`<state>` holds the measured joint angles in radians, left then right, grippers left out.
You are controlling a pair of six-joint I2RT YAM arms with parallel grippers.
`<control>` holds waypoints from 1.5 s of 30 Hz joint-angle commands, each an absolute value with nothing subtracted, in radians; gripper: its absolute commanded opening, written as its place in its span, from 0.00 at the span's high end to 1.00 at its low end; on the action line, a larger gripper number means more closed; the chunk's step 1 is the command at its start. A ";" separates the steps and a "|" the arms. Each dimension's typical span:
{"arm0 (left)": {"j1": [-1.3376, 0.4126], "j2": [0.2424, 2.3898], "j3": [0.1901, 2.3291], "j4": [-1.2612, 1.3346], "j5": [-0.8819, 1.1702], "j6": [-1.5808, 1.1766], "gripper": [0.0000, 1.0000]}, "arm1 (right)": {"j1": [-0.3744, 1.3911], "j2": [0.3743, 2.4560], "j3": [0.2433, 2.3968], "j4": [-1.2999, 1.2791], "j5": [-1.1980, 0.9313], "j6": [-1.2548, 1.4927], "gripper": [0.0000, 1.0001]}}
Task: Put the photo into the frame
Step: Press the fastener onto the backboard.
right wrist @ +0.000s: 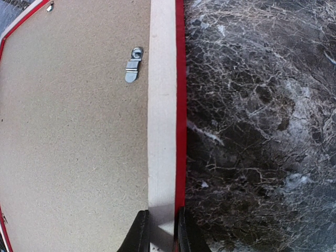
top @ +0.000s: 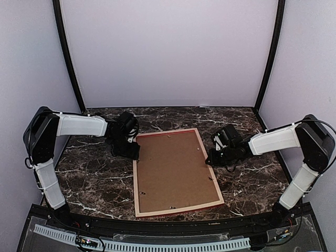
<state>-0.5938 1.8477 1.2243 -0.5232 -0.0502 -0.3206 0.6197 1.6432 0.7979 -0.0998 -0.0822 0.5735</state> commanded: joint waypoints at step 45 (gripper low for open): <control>-0.601 1.810 1.247 -0.644 0.027 -0.314 0.34 | 0.624 1.684 0.767 -0.089 -0.121 0.587 0.94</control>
<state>-0.5941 1.8286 1.2411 -0.5968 0.0658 -0.3244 0.6197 1.6459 0.7940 -0.0872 -0.0937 0.5701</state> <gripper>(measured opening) 0.657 0.146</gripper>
